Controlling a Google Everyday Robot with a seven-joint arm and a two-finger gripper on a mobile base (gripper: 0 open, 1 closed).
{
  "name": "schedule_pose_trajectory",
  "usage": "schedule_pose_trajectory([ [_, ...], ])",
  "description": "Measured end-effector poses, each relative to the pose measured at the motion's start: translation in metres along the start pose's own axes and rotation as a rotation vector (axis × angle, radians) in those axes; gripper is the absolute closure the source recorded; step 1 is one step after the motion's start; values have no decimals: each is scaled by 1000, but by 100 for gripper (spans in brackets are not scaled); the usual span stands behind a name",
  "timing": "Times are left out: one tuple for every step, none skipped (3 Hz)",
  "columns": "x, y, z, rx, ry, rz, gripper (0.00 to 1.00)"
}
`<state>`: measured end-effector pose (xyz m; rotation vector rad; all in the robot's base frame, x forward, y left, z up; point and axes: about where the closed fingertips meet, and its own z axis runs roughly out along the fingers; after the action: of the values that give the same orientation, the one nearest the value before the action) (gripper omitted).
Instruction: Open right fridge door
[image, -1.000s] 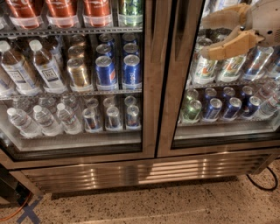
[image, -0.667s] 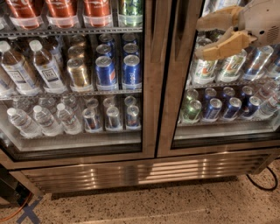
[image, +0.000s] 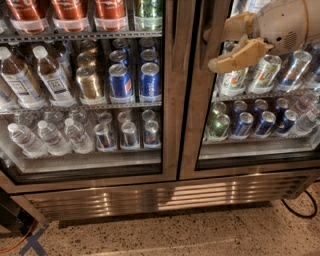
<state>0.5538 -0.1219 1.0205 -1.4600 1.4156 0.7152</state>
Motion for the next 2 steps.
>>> schedule_pose_trajectory([
  [-2,0,6,-20,1,-4,33],
  [-1,0,11,-40,7,1,53],
])
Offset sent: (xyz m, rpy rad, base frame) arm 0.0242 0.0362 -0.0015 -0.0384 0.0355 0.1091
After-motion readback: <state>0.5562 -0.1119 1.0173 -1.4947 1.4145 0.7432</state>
